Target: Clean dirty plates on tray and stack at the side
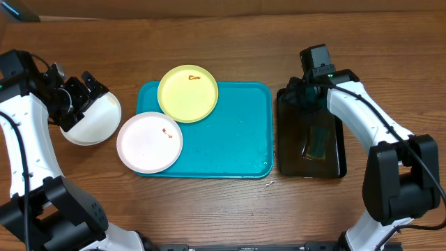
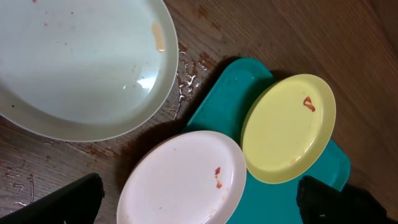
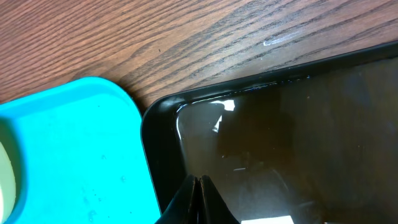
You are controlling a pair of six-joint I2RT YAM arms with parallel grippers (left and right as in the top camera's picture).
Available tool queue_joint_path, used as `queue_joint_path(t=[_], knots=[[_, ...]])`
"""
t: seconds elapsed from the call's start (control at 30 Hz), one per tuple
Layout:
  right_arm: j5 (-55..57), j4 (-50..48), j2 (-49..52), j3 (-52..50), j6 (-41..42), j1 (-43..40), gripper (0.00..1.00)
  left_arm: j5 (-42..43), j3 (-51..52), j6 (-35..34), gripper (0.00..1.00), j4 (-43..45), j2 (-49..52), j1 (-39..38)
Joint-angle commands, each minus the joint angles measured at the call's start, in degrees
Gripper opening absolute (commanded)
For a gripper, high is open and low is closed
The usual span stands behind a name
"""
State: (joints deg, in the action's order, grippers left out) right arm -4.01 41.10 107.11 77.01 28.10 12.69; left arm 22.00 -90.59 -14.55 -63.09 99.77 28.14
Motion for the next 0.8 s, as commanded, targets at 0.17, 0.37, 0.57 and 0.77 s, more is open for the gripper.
queue_joint_path(t=[0.17, 0.37, 0.57, 0.77], knots=[[0.96, -1.9, 2.45, 0.04, 0.7, 1.9, 0.04, -0.15, -0.96, 1.29, 1.0, -0.09, -0.79, 0.02], [0.76, -3.17, 4.57, 0.04, 0.68, 3.8, 0.04, -0.13, -0.96, 1.29, 1.0, -0.09, -0.79, 0.02], [0.76, -3.13, 4.57, 0.04, 0.68, 5.49, 0.04, -0.13, -0.96, 1.29, 1.0, -0.09, -0.79, 0.02], [0.76, -3.58, 4.57, 0.04, 0.66, 6.05, 0.04, -0.13, -0.96, 1.29, 1.0, -0.09, -0.81, 0.02]])
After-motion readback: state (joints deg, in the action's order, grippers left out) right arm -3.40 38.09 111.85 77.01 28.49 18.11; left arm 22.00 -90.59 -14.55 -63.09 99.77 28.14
